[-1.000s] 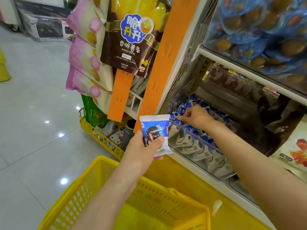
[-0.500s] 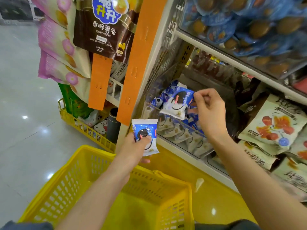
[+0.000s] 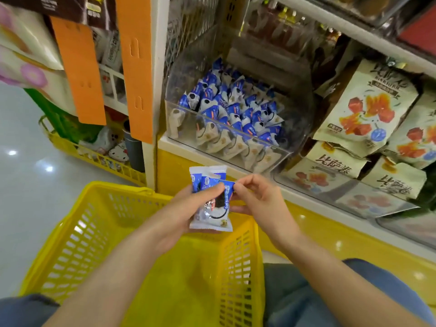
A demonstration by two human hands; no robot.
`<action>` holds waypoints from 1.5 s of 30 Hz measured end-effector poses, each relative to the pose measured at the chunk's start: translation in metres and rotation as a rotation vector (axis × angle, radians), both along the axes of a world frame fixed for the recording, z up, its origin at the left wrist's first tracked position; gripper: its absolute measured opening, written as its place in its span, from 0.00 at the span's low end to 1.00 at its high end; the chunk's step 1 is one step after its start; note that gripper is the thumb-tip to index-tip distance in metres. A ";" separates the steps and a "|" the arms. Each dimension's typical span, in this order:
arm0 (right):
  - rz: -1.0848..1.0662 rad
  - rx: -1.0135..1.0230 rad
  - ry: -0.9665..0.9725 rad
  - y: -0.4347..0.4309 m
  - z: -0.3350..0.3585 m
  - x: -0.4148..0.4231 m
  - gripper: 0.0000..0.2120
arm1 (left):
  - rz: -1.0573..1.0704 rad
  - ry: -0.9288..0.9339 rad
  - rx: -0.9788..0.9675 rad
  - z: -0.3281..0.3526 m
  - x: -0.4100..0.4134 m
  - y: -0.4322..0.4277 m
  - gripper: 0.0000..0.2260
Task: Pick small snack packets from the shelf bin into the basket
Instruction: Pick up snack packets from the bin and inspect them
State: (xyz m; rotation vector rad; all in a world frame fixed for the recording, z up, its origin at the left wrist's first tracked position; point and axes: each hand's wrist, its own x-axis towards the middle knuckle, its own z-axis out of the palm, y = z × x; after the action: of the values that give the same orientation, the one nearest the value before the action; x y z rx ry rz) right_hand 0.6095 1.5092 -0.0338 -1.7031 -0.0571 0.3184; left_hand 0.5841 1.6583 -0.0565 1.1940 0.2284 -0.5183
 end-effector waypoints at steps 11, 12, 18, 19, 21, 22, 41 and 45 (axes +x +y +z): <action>0.118 -0.145 0.314 -0.013 -0.006 0.007 0.13 | -0.163 -0.074 0.164 -0.010 -0.001 0.002 0.23; 0.120 -0.136 0.308 -0.014 -0.006 0.007 0.11 | -0.175 -0.083 0.172 -0.010 -0.001 0.002 0.23; -0.013 -0.058 0.099 -0.014 -0.001 0.013 0.06 | -0.157 -0.111 0.151 -0.004 0.007 0.004 0.19; 0.022 -0.067 0.095 -0.014 0.000 0.014 0.06 | -0.165 -0.121 0.154 -0.002 0.008 0.007 0.19; 0.116 -0.106 0.127 -0.013 0.005 0.016 0.08 | -0.181 -0.142 0.166 0.002 0.009 0.012 0.20; 0.146 -0.126 0.126 -0.011 0.008 0.018 0.08 | -0.183 -0.156 0.166 0.004 0.010 0.014 0.21; 0.059 -0.928 -0.303 0.095 0.082 0.149 0.18 | 0.419 -0.124 0.177 0.009 0.036 0.051 0.14; 0.253 -1.086 -0.245 0.102 0.076 0.152 0.28 | 0.433 -0.120 0.143 0.008 0.039 0.051 0.13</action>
State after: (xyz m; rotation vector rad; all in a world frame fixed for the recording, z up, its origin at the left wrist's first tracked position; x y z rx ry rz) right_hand 0.7618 1.6116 0.0420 -2.8202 -0.3293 0.3502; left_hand 0.6230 1.7093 -0.0490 1.2652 0.4143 -0.0522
